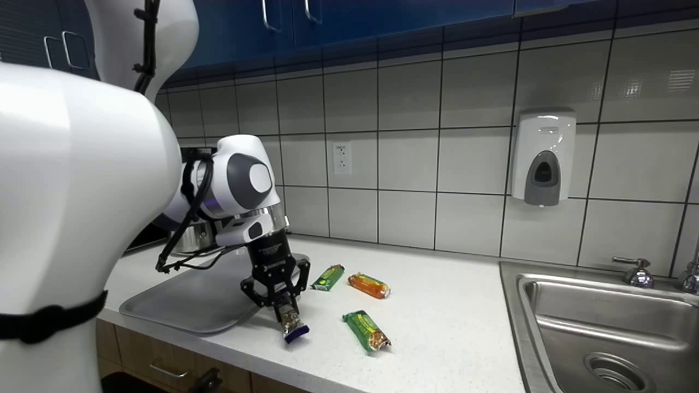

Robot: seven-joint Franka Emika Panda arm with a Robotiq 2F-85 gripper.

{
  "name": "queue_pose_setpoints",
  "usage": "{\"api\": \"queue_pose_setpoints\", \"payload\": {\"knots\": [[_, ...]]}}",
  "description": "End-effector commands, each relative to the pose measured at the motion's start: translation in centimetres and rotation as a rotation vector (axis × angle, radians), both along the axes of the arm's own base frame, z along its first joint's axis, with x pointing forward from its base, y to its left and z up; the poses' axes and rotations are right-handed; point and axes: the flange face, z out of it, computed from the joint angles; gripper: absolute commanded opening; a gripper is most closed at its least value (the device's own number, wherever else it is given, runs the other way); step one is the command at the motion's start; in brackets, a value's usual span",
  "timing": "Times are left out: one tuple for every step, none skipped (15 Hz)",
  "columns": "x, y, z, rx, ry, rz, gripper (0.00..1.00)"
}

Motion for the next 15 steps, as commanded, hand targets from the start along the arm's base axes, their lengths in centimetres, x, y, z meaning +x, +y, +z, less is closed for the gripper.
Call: {"api": "queue_pose_setpoints", "payload": {"knots": [[-0.74, -0.22, 0.14, 0.037, -0.011, -0.035, 0.08], [-0.77, -0.26, 0.09, 0.035, -0.011, -0.035, 0.58], [-0.81, -0.30, 0.06, 0.035, -0.010, -0.038, 0.59], [-0.84, -0.37, 0.05, 0.035, -0.011, -0.041, 0.66], [-0.85, -0.40, 0.04, 0.035, -0.012, -0.043, 0.73], [-0.83, -0.39, 0.06, 0.036, -0.013, -0.044, 0.81], [-0.81, -0.38, 0.07, 0.036, -0.015, -0.043, 0.88], [-0.72, -0.33, 0.12, 0.036, -0.017, -0.043, 0.96], [-0.63, -0.27, 0.18, 0.037, -0.020, -0.041, 0.99], [-0.48, -0.17, 0.28, 0.035, -0.026, -0.036, 1.00], [-0.36, -0.12, 0.34, 0.034, -0.031, -0.034, 1.00], [-0.24, -0.03, 0.45, 0.033, -0.036, -0.028, 1.00], [-0.11, 0.06, 0.55, 0.032, -0.040, -0.023, 1.00], [-0.02, 0.14, 0.65, 0.033, -0.041, -0.018, 1.00], [0.10, 0.25, 0.83, 0.036, -0.047, -0.011, 1.00]]}}
